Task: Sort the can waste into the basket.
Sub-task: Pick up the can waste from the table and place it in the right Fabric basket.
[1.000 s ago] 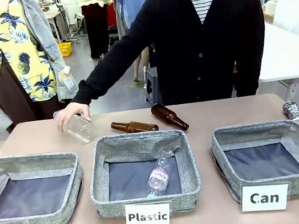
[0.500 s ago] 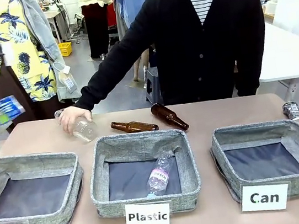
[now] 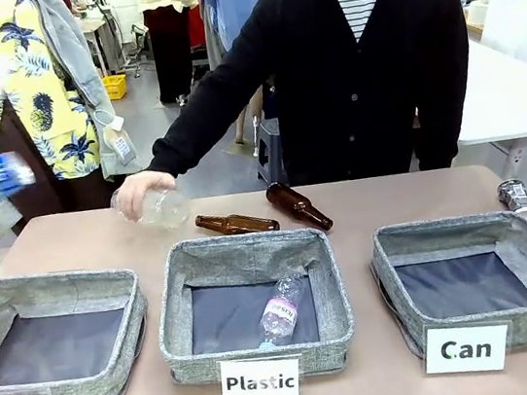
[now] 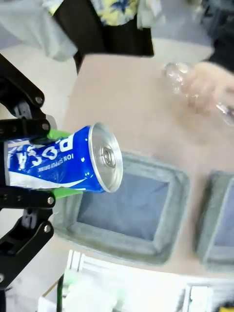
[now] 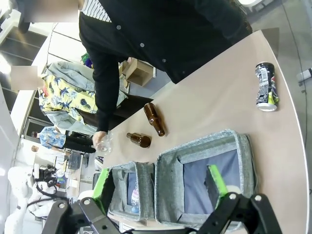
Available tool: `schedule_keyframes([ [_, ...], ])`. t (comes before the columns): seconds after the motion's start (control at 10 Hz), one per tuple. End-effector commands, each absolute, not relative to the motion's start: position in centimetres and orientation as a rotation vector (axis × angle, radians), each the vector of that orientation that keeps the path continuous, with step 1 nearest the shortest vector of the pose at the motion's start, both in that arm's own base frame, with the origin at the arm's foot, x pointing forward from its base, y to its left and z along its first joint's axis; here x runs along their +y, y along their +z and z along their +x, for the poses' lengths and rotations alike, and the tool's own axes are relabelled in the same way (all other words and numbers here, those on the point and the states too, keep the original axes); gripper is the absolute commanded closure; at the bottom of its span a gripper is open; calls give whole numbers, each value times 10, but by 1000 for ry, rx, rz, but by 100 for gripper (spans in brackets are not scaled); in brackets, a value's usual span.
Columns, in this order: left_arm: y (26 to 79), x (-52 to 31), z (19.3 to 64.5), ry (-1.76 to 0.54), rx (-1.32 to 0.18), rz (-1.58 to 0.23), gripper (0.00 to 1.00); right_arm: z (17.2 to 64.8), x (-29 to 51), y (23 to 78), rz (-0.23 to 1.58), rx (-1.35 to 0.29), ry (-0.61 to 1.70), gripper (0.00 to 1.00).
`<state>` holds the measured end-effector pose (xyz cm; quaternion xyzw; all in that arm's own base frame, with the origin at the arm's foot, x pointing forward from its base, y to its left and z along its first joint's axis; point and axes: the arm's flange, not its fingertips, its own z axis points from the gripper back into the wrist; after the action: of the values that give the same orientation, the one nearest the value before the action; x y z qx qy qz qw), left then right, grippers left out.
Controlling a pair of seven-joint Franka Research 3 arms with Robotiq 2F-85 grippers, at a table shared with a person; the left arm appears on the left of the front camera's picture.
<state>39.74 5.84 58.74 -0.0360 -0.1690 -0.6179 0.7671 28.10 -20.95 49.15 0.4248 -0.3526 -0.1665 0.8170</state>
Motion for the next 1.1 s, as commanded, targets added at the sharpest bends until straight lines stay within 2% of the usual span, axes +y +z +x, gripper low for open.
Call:
schedule_keyframes([
  [0.0,567,133,362,-1268,-508,-231,60,283,-211,491,910,-781,-332,0],
  [0.2,547,170,337,-1177,-614,-284,60,283,-211,491,910,-781,-332,0],
  [0.5,546,163,341,-1160,-617,-282,60,283,-211,491,910,-781,-332,0],
  [0.6,555,145,348,-1232,-610,-269,60,283,-211,491,910,-781,-332,0],
  [0.7,561,120,357,-1344,-575,-263,60,283,-211,491,910,-781,-332,0],
  [0.9,560,45,390,-1515,-416,-258,60,283,-211,491,910,-781,-332,0],
  [1.0,557,7,404,-1509,-337,-172,60,283,-211,491,910,-781,-332,0],
])
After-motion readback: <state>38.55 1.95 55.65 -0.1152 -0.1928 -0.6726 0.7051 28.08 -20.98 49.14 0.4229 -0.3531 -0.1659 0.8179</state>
